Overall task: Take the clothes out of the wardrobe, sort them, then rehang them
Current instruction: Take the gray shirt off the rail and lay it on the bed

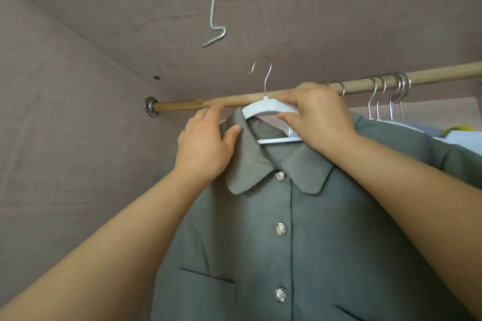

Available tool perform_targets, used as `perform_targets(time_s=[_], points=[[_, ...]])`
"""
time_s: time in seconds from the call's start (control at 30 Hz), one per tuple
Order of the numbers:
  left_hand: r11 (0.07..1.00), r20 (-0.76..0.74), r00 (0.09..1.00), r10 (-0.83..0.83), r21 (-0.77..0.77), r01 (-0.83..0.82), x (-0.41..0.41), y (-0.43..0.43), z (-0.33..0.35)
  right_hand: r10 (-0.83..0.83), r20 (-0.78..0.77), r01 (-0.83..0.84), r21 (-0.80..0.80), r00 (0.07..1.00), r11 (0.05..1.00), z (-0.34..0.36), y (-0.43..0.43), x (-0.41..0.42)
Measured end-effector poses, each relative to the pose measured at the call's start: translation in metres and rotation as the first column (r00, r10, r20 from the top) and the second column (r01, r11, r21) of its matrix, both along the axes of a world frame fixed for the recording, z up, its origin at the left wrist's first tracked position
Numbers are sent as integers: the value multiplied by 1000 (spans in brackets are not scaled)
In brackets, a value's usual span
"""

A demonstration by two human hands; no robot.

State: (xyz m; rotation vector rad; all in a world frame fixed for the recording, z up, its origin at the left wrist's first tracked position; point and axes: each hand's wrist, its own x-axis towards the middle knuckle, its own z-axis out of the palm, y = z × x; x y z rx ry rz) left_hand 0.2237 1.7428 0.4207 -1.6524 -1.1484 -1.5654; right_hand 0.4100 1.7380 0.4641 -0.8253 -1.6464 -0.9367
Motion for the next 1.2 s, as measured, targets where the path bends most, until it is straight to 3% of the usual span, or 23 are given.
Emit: perform_targets(time_s=[0.23,0.43,0.67,0.97,1.2], points=[[999,59,997,46,17,-47,-56,-52,-86,366,41,-366,-9,929,930,-77,-12,-60],[983,185,967,173,-85,-160,-98,-117,-208,557,42,-549,-122,830,827,-187,-29,-113],[921,170,917,362,-216,-324,-98,-202,-294,728,-15,-718,-177,685,673,-283,-62,-135],[745,192,728,658,-309,-592,-111,-331,-353,927,-115,-903,-297,356,310,-354,-139,-210],[516,246,454,856,-414,-750,-121,-475,-390,989,-141,-928,-374,48,-8,-398,-264,-280]])
